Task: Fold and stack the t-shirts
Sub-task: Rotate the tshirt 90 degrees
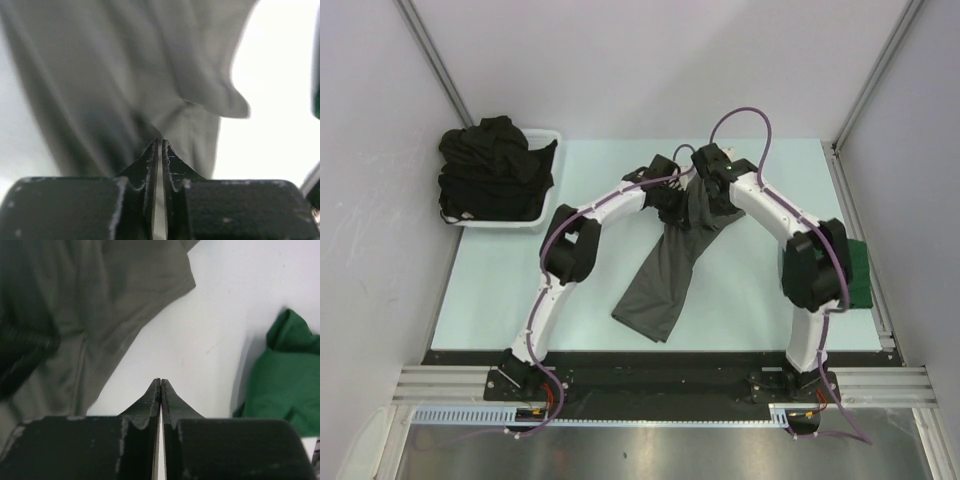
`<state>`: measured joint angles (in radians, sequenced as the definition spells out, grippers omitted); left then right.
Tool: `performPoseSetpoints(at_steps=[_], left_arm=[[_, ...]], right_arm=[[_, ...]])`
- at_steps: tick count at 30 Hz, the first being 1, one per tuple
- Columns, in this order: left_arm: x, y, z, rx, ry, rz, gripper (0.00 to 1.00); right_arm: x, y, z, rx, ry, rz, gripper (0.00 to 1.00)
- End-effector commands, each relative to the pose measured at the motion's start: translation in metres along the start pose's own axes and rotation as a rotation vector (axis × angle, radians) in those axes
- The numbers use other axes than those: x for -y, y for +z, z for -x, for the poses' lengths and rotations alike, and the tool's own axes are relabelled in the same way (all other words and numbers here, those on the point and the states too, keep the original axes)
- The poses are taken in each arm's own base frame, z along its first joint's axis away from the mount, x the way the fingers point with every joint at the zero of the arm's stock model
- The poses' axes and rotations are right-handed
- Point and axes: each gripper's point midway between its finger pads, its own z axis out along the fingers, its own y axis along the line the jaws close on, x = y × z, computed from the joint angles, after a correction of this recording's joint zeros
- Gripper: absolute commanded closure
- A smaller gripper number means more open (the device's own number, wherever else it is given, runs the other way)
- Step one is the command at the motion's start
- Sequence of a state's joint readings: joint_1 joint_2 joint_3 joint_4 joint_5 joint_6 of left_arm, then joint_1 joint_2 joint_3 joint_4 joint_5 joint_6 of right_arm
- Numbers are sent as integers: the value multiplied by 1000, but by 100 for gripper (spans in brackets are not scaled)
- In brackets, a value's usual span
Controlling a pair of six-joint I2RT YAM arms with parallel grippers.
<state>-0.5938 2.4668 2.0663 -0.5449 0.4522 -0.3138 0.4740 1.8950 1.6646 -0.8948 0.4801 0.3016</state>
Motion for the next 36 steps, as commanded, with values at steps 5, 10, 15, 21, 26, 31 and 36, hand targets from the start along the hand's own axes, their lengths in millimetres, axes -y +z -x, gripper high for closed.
performPoseSetpoints(at_steps=[5, 10, 15, 21, 26, 31, 36], left_arm=[[106, -93, 41, 163, 131, -252, 74], [98, -106, 27, 139, 144, -199, 67], [50, -117, 8, 93, 116, 22, 67], [-4, -155, -7, 99, 61, 285, 61], [-24, -196, -5, 194, 22, 426, 55], [-27, -230, -2, 278, -11, 503, 52], [-24, -238, -7, 288, -33, 503, 51]], right_arm=[[13, 48, 53, 100, 72, -33, 90], [21, 71, 67, 109, 78, -41, 82], [24, 94, 91, 130, 109, -22, 83], [23, 134, 93, 90, 145, 11, 85], [24, 157, 101, 83, 180, 33, 84], [29, 171, 103, 74, 202, 44, 95], [29, 184, 99, 51, 232, 85, 100]])
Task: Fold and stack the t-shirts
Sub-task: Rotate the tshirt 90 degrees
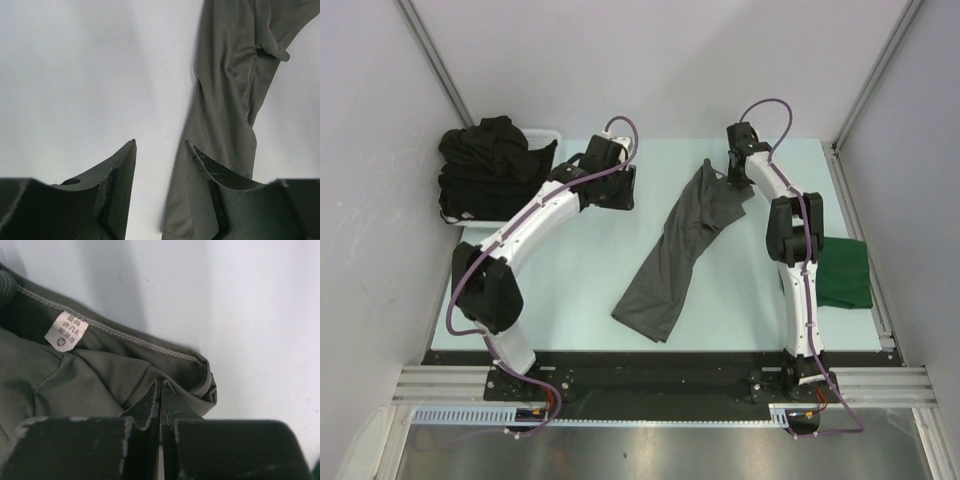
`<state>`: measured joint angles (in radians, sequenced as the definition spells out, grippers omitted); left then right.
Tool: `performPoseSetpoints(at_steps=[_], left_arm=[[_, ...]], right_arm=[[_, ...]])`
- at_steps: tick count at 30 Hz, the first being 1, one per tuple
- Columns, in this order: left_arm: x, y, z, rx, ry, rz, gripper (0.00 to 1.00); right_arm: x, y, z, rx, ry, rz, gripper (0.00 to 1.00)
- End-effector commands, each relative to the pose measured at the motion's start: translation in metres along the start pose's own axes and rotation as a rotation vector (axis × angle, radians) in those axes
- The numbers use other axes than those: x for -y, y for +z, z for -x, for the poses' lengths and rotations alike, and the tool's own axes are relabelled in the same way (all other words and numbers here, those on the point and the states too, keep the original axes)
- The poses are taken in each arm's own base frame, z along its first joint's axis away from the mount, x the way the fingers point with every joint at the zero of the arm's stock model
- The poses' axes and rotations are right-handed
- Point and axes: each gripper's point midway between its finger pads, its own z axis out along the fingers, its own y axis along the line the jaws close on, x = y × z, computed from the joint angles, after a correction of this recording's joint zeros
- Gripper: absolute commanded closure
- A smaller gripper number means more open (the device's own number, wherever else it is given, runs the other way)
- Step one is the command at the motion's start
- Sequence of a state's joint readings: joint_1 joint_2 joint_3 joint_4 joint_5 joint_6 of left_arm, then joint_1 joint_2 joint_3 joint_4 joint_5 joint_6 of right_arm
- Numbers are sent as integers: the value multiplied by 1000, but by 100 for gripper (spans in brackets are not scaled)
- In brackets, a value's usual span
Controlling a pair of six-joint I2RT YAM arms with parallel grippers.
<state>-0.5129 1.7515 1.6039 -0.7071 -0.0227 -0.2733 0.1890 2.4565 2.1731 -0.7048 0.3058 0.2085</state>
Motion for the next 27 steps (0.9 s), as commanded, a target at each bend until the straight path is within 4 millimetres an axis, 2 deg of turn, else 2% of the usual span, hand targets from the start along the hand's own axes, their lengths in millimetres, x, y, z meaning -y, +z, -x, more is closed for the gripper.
performPoseSetpoints(at_steps=[1, 7, 12, 17, 27], left_arm=[[-5, -10, 0, 24, -31, 35, 51], [-10, -8, -15, -20, -38, 53, 51], [-12, -9, -20, -31, -43, 63, 51], [-14, -7, -26, -50, -54, 74, 51], [-24, -19, -34, -54, -59, 123, 51]], right_arm=[[-5, 4, 14, 23, 45, 54, 100], [-17, 15, 3, -19, 57, 104, 100], [-25, 14, 6, -10, 60, 132, 100], [-33, 28, -4, -43, 66, 157, 100], [-57, 44, 1, -33, 81, 233, 100]])
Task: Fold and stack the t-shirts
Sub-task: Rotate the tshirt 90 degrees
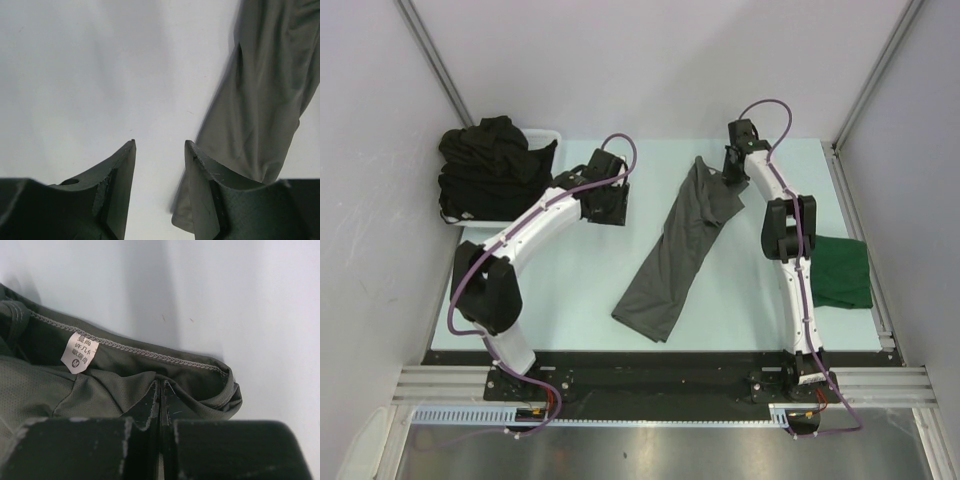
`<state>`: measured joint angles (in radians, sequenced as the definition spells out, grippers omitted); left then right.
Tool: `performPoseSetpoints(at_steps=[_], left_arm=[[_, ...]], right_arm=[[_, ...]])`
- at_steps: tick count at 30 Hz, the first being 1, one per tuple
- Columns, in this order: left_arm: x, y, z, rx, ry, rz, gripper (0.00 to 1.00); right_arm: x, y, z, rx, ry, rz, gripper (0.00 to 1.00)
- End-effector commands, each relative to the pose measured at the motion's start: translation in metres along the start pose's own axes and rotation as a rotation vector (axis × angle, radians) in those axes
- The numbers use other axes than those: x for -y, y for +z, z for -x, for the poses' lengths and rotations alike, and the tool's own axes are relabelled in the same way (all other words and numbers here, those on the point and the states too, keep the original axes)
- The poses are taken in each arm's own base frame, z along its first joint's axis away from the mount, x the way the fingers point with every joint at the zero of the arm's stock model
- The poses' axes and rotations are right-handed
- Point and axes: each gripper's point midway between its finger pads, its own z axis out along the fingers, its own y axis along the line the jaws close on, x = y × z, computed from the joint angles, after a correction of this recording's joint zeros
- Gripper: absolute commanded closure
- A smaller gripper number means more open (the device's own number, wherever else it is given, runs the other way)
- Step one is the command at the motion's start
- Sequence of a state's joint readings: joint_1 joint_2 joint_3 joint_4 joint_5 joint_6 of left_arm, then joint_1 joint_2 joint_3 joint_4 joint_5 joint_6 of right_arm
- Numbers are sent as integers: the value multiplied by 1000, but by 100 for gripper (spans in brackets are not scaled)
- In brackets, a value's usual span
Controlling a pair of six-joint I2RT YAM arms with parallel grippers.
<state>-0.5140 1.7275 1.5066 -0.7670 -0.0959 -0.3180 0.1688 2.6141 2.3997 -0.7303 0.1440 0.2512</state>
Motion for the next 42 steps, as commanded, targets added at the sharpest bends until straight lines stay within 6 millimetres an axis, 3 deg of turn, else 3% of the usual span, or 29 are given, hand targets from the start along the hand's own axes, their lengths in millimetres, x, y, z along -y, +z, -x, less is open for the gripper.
performPoseSetpoints(at_steps=[1, 8, 22, 28, 31, 34, 42], left_arm=[[-4, -21, 6, 47, -30, 15, 51], [0, -29, -4, 24, -31, -7, 50], [-5, -38, -22, -15, -28, 8, 50], [-5, -42, -27, -25, -25, 6, 50], [-5, -42, -30, -32, -24, 2, 50], [-2, -40, -31, -38, -19, -11, 50], [1, -42, -22, -22, -4, -18, 50]], right_arm=[[-23, 23, -15, -31, 15, 80, 100], [-46, 30, -8, -3, 14, 156, 100], [-123, 33, -15, 25, 2, 382, 100], [-145, 31, -13, 57, 7, 430, 100], [-146, 29, -3, 92, 6, 428, 100], [-134, 23, 12, 126, 8, 388, 100], [-79, 20, 35, 159, 7, 254, 100]])
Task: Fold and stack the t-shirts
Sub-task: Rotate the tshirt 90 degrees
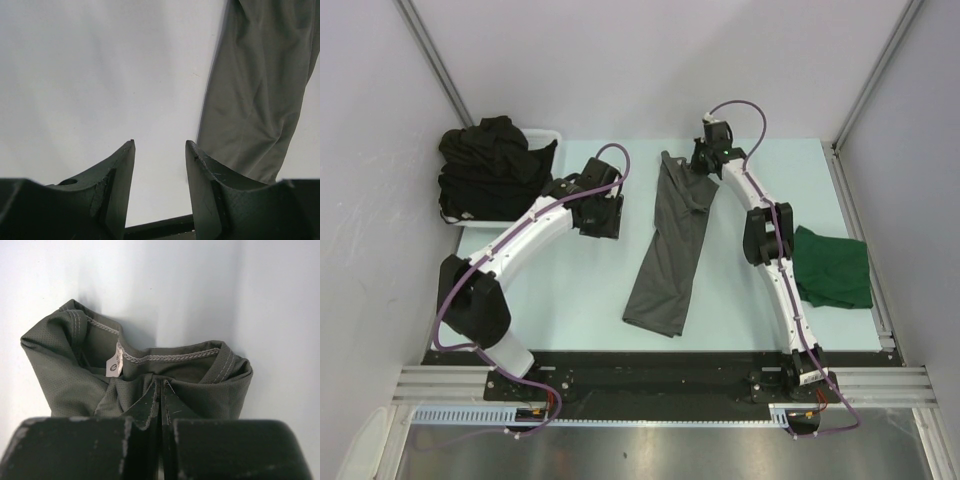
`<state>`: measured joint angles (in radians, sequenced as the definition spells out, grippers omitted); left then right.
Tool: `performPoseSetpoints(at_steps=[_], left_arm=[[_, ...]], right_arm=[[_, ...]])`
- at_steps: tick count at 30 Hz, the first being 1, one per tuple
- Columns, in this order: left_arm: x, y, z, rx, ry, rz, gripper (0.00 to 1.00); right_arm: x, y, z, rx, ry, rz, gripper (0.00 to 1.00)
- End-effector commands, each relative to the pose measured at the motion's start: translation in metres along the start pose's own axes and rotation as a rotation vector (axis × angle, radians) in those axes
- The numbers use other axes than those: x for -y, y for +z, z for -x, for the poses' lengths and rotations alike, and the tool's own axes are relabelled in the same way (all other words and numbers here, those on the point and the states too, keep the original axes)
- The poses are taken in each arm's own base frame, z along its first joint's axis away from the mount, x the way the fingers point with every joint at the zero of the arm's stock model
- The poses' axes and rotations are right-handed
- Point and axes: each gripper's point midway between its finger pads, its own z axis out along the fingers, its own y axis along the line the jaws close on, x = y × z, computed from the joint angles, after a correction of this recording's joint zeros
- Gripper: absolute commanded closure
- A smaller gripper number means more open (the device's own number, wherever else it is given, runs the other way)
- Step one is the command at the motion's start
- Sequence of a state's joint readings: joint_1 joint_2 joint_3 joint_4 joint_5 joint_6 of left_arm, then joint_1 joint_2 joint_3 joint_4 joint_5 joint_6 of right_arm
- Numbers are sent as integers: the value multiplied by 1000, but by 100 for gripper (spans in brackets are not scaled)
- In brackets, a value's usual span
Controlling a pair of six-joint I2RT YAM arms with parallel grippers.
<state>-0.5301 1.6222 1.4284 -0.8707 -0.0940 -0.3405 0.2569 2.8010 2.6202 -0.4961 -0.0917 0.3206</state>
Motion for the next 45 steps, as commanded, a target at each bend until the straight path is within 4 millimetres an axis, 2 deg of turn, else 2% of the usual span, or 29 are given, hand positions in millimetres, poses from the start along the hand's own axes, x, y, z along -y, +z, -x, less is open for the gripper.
performPoseSetpoints(at_steps=[1, 9, 14, 18, 19, 22, 25, 26, 28, 29, 31, 32, 33, 34, 35, 36, 38, 39, 40, 45], left_arm=[[7, -14, 13, 51, -1, -31, 49], [7, -15, 9, 43, 4, -31, 49], [7, -13, 7, 35, 2, -31, 49], [8, -14, 5, 33, 2, -36, 49], [8, -13, 3, 31, 0, -34, 49], [9, -13, 2, 29, 2, -39, 49], [9, -12, 3, 34, 6, -41, 49], [9, -11, 4, 37, 9, -40, 48], [6, -11, 8, 48, 15, -19, 49], [5, -11, 10, 53, 22, -9, 49], [-2, -11, 19, 77, 23, 37, 49], [-6, -13, 24, 90, 20, 58, 49], [-8, -12, 29, 100, 9, 77, 49], [-10, -15, 38, 125, -1, 98, 49], [-12, -11, 41, 124, -7, 103, 49], [-9, -11, 46, 132, -14, 99, 48], [-6, -4, 50, 126, -18, 99, 49], [-5, -6, 56, 140, -28, 100, 49], [-6, -5, 56, 132, -28, 109, 49], [-17, -11, 75, 188, -37, 170, 49]], right_arm=[[44, -16, 14, -2, -14, -125, 100], [76, -24, 20, -6, -40, -193, 100], [84, -22, 24, 10, -32, -196, 100], [82, -21, 28, 20, -24, -180, 100], [80, -21, 29, 24, -21, -178, 88], [67, -29, 43, 50, -13, -128, 75], [49, -49, 70, 106, -10, -86, 74], [38, -65, 83, 128, -13, -63, 73], [30, -82, 96, 160, -4, -52, 72], [20, -102, 101, 163, -6, -28, 72], [13, -123, 104, 163, -1, -31, 72], [8, -131, 100, 146, 0, -21, 72], [-1, -150, 101, 140, -5, -8, 73], [-2, -158, 90, 100, -1, -19, 73], [-8, -166, 84, 76, -10, -10, 73], [-20, -183, 76, 56, -29, 1, 73], [-29, -201, 59, 19, -57, -10, 74], [-32, -201, 28, -46, -66, -14, 74], [-42, -224, 32, -21, -74, -3, 74], [-51, -262, -32, -144, -45, -11, 75]])
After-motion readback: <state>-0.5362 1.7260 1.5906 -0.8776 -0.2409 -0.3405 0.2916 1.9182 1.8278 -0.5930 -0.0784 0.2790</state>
